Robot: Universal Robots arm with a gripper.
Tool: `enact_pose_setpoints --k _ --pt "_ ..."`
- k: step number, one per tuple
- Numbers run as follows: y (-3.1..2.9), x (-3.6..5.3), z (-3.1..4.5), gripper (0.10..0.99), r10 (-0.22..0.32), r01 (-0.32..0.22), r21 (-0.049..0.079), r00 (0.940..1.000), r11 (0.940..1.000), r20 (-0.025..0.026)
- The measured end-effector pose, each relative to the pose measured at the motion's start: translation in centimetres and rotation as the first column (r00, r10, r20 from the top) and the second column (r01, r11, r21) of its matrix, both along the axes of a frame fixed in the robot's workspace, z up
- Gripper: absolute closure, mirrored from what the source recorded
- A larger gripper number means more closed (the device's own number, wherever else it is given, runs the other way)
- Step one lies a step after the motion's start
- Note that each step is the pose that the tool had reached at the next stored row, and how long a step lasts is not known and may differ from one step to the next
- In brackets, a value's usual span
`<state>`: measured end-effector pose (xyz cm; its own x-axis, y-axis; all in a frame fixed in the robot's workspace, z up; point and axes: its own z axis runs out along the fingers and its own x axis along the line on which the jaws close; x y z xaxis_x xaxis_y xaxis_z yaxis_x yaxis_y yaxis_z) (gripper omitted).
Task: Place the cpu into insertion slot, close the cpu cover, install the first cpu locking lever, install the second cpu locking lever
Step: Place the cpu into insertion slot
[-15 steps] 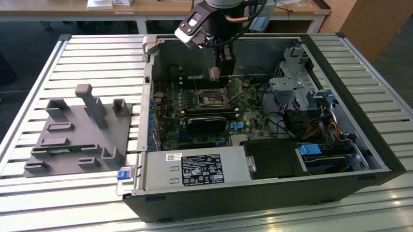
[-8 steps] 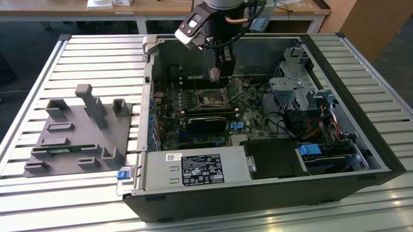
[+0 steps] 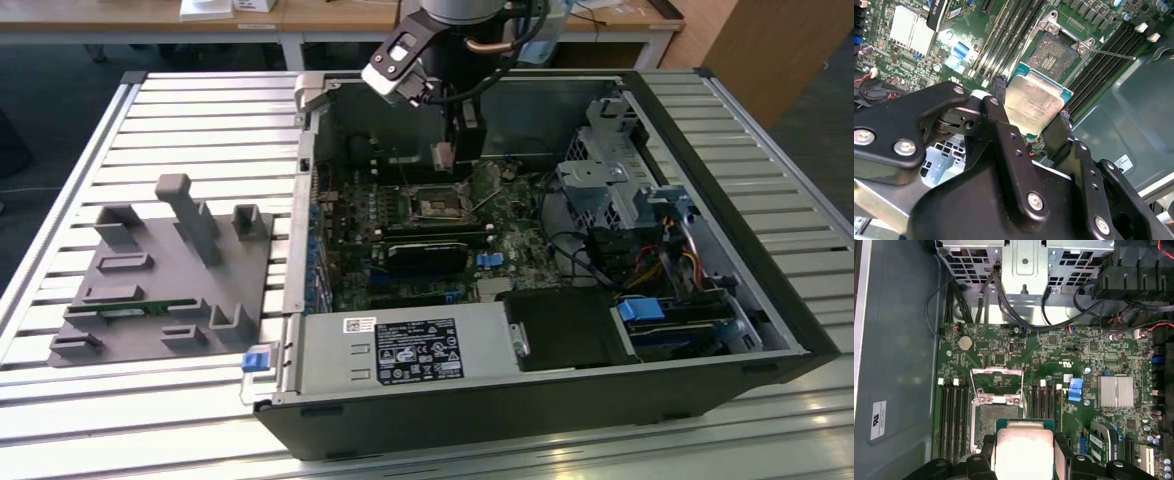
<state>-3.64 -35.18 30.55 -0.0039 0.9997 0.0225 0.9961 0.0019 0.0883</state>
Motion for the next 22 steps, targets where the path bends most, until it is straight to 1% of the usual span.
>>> enact_pose_setpoints --k 7,13,18,22 --pt "0.01 0.00 -0.98 0.545 0.011 -0.011 0.000 0.9999 0.9999 -0.0001" --pt "0.01 0.00 -1.21 0.545 0.014 -0.014 -0.001 0.9999 0.9999 -0.0002" --pt "0.02 0.00 -1.38 0.545 0.014 -0.014 -0.011 0.9999 0.9998 -0.0004" --pt "0.02 0.00 -1.47 0.545 0.014 -0.014 -0.013 0.9999 0.9998 -0.0005"
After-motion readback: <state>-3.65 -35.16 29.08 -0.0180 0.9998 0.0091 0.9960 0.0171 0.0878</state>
